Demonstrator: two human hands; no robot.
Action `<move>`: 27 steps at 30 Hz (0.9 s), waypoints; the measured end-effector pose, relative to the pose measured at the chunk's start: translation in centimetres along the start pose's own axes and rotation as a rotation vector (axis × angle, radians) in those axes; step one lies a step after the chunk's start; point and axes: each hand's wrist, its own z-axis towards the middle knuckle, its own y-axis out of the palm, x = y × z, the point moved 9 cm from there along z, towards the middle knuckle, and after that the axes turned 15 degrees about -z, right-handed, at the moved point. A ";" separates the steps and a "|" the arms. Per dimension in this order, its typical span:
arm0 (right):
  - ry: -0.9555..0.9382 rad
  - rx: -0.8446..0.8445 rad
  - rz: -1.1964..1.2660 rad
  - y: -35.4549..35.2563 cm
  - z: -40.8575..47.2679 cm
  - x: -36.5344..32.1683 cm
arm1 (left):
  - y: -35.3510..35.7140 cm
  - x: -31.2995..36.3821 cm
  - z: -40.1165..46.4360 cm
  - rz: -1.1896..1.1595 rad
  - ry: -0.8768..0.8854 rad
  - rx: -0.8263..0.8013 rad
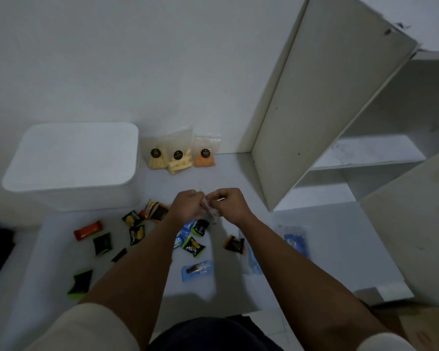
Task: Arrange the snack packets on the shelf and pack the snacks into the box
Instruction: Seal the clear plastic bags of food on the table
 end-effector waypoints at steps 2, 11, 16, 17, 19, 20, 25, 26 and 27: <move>0.009 0.095 -0.118 0.9 -1.8 0.0 | -0.8 0.1 -1.7 0.145 0.075 -0.025; -0.041 0.326 -0.545 3.5 -8.8 -2.6 | -4.3 0.2 -7.6 0.586 0.326 0.025; -0.152 0.380 -0.523 4.6 -10.0 -4.3 | -6.3 1.6 -8.6 0.491 0.417 0.061; -0.173 0.387 -0.515 4.5 -10.1 -4.8 | -6.5 1.9 -8.8 0.489 0.426 0.060; -0.230 0.399 -0.496 4.2 -10.4 -5.7 | -7.0 2.3 -9.1 0.482 0.429 0.070; -0.250 0.397 -0.485 4.1 -10.4 -6.1 | -7.2 2.4 -9.3 0.475 0.431 0.073; -0.207 0.251 -0.340 3.2 -9.0 -7.4 | -7.1 3.2 -9.7 0.338 0.403 -0.007; -0.204 0.204 -0.286 2.9 -8.8 -7.6 | -6.8 3.5 -9.7 0.314 0.403 -0.040; -0.204 0.163 -0.221 2.6 -8.7 -7.8 | -6.6 3.8 -9.8 0.285 0.421 -0.072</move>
